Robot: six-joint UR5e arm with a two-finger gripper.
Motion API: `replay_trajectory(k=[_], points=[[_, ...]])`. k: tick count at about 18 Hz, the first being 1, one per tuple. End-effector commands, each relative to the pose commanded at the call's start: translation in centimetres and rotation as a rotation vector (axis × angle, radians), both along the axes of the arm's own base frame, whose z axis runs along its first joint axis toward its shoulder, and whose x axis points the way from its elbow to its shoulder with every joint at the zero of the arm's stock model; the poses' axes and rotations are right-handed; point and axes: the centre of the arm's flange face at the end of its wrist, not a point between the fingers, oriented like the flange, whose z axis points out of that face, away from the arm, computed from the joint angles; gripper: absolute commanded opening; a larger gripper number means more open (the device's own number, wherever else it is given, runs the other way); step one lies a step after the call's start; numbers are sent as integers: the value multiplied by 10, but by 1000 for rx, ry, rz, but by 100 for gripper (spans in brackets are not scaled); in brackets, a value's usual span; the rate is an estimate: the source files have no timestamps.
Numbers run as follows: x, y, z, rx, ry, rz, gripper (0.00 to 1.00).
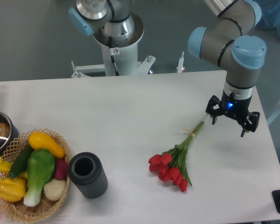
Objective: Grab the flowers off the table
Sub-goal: 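Move the open gripper toward the red tulip bouquet's stems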
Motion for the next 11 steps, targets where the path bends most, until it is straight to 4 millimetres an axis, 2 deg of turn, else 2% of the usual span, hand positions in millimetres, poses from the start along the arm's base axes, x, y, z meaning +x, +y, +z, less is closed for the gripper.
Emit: replay_trajectory(k=[5,11], points=[[1,0,-4,-2,-8,6,100],[13,-5,-27,2,-31,35,100]])
